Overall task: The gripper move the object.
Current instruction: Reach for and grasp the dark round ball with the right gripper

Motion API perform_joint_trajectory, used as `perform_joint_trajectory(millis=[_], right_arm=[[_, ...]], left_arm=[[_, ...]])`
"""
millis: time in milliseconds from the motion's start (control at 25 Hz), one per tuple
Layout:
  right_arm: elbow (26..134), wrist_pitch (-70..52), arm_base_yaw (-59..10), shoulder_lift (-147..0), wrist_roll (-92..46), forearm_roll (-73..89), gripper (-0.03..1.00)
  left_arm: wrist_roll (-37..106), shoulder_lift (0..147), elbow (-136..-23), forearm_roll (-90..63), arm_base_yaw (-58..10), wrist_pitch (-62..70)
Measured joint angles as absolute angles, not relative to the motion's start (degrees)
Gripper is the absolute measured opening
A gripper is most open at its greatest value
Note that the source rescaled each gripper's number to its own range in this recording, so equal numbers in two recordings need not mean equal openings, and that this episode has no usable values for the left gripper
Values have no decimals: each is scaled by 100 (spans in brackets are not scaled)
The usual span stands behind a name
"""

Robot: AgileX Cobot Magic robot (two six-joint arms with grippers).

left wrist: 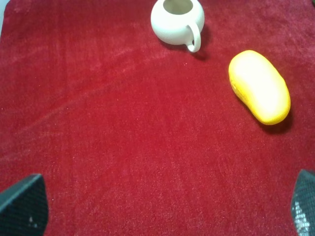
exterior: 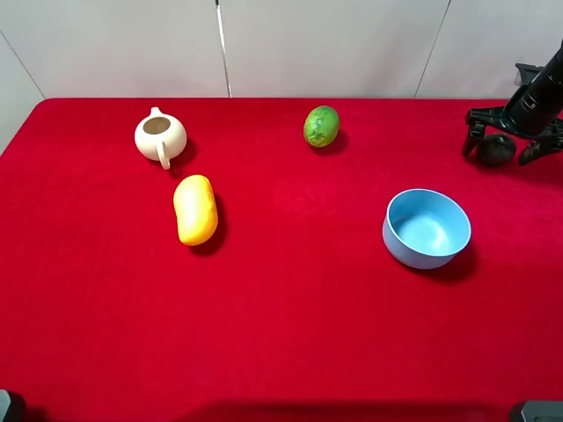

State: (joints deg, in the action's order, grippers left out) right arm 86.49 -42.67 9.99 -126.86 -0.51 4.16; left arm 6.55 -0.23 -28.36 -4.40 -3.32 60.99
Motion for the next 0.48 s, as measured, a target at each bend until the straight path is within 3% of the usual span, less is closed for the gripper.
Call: perform_joint_trajectory(millis=[40, 120, 200, 280, 320, 480], right_arm=[[8649, -4267, 999, -12691, -51, 416, 99], [8649, -4267, 999, -12697, -51, 416, 78], [8649, -4267, 999, -12709, -51, 416, 38], [8649, -4267, 999, -12709, -51, 416, 5], [8649, -4267, 999, -12709, -51, 416, 0], [8649, -4274, 999, -12709, -51, 416, 0]], left_arm=[[655, -23, -2836, -440, -332, 6099], [655, -23, -2836, -440, -332, 6099], [655, -23, -2836, -440, -332, 6099], [655, -23, -2836, -440, -332, 6099], [655, -23, -2836, -440, -332, 6099], [655, -23, -2836, -440, -332, 6099]])
